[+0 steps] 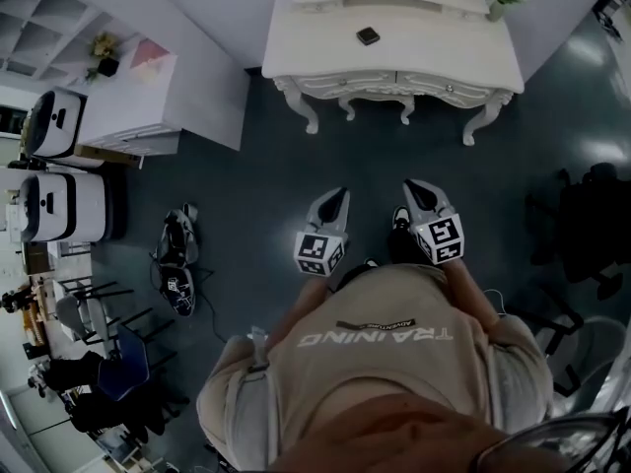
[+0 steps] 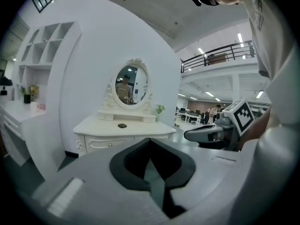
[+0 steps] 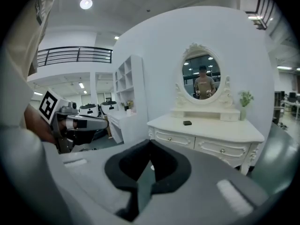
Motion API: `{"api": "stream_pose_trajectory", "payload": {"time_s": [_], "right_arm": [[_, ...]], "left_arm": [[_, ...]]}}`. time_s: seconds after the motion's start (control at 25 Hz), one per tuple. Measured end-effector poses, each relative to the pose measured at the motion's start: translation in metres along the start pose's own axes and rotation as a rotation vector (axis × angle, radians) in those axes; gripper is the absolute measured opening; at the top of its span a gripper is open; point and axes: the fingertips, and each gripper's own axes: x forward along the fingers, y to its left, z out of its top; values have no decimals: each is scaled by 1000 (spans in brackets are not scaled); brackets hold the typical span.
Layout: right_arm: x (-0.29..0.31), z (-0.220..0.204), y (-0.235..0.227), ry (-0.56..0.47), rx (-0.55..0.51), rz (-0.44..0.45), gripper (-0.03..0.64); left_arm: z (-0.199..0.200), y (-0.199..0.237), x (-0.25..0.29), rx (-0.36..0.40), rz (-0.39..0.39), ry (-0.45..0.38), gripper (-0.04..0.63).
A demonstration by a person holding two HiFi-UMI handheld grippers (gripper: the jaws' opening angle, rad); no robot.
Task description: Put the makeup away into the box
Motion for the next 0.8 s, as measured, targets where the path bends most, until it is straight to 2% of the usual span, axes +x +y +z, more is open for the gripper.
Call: {"api": "stream_pose_trajectory", "payload": {"time_s": [0.16, 0.4, 0.44, 0.48, 0.56, 0.64, 0.8], "right_arm": [[20, 37, -47, -72, -1, -5, 3], [44, 40, -117, -80, 39, 47, 3], [51, 42, -126, -73, 38, 63, 3], [59, 44, -134, -65, 29, 78, 3], [76, 48, -145, -53, 8, 106, 3], [92, 50, -146, -45, 2, 135, 3], [127, 44, -150, 5, 7, 192, 3]], "left_arm": [[34, 12, 47, 38, 5, -6, 6], [63, 8, 131, 170, 1, 22, 6], [66, 5, 143, 171, -6, 22, 6], [67, 2, 154, 146, -16, 19, 5], [64, 3, 169, 50, -25, 19, 6], [56, 14, 174, -34, -2, 41, 6], [44, 50, 181, -89, 70, 81, 5]]}}
